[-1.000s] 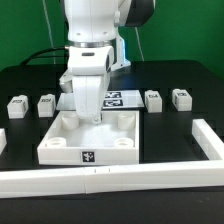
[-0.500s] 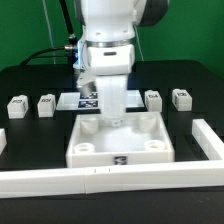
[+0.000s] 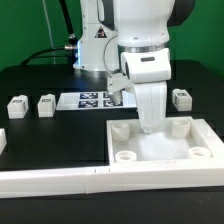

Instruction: Assemble square table

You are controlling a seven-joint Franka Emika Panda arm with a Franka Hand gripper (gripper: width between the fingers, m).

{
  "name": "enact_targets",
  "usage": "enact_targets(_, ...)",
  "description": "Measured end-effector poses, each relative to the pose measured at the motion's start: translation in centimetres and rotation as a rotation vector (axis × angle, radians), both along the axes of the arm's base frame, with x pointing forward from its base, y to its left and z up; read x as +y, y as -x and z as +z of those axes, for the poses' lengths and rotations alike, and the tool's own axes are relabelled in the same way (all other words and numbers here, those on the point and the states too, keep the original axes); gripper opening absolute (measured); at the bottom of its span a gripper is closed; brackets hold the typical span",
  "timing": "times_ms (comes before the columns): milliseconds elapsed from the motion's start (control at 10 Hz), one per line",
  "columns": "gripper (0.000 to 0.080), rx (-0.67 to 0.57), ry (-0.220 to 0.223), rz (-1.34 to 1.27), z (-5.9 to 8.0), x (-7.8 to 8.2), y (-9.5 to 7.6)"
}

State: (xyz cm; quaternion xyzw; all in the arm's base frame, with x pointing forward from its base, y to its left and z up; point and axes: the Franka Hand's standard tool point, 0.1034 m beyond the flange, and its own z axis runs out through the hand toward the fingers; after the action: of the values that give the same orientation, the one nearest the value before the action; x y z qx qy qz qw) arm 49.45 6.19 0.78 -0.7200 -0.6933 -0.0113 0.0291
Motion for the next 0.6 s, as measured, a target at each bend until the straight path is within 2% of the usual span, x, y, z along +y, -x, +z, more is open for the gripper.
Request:
enact_targets(400, 0.0054, 0.004, 0.0, -0.001, -0.06, -0.06, 0.04)
enact_targets(600, 0.0349, 0.004, 0.0, -0.002, -0.08, -0.11, 0.06)
